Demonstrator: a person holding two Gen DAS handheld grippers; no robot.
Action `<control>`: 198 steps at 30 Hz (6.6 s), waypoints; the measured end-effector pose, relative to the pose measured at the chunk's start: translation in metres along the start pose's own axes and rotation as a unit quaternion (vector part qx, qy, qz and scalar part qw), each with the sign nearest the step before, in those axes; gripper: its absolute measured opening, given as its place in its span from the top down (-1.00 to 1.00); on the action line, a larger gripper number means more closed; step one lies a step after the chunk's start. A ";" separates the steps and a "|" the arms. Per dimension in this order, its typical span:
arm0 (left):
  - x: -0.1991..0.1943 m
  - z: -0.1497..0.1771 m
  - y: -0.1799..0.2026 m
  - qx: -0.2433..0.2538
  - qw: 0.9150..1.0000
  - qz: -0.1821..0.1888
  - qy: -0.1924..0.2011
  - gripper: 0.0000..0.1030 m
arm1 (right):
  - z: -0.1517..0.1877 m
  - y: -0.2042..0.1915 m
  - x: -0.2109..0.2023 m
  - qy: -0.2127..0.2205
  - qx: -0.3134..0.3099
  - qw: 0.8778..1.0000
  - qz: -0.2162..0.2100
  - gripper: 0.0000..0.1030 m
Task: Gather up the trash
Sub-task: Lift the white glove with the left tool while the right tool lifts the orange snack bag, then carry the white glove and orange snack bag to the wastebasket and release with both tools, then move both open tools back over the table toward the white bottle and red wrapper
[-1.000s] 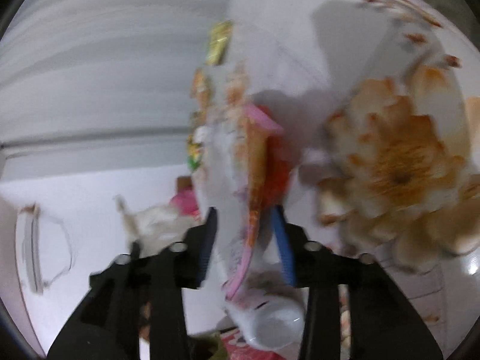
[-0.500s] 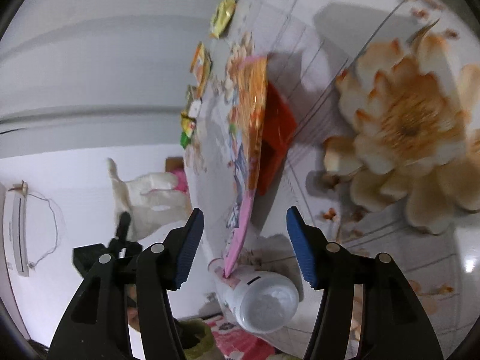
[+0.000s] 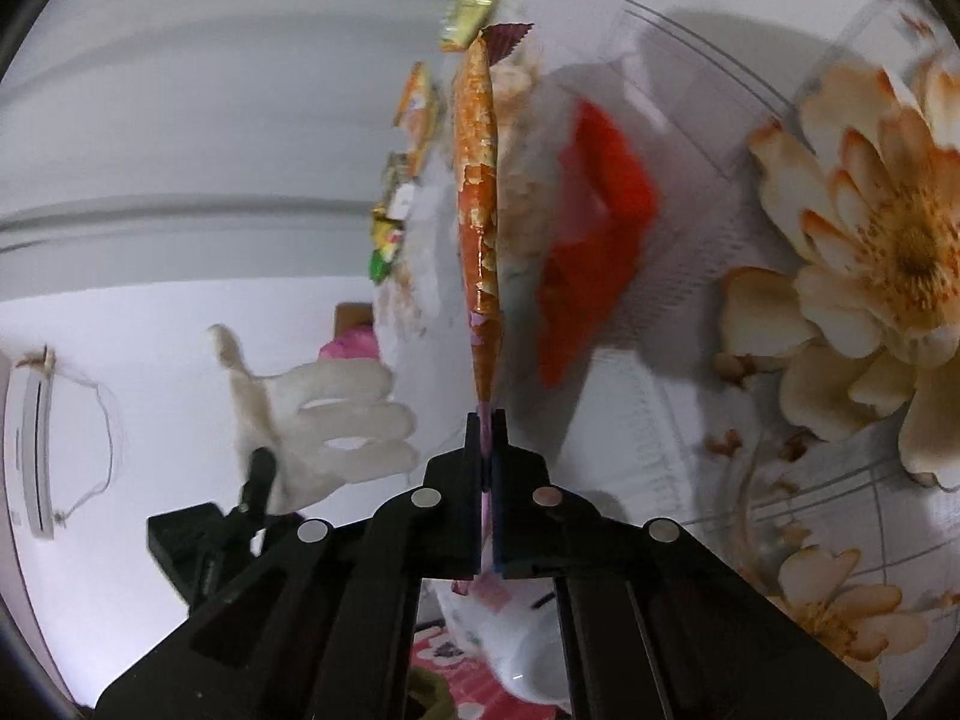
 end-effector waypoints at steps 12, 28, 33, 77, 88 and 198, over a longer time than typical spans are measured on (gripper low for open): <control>-0.058 -0.023 -0.019 -0.027 0.997 0.007 0.071 0.80 | -0.006 -0.072 -0.035 0.057 -0.056 0.996 -0.039 0.99; -0.125 -0.012 -0.042 -0.048 0.992 0.001 0.119 0.80 | 0.023 -0.128 -0.069 0.090 -0.110 0.986 -0.086 0.99; -0.139 -0.008 -0.044 -0.051 0.990 -0.002 0.131 0.80 | 0.035 -0.145 -0.081 0.092 -0.122 0.983 -0.103 0.99; 0.051 0.058 0.182 0.117 0.977 0.168 -0.059 0.80 | 0.043 0.081 -0.398 0.383 0.041 0.920 -0.075 0.99; 0.117 0.116 0.246 0.154 0.959 0.195 -0.136 0.80 | 0.037 0.208 -0.421 0.422 0.170 0.890 0.000 0.99; -0.084 0.192 -0.060 -0.055 0.979 -0.192 -0.031 -0.89 | 0.113 -0.074 0.032 -0.065 -0.574 0.785 0.225 -0.54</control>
Point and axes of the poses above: each gripper's, at about its wrist camera, not at the fingertips, and x roughly the way its jaws point, y to its right, z to its underside, the point moved 10 cm from there along x, roughly the way its jaws point, and after that the axes turned 4 degrees about x, right-handed, at the moved point
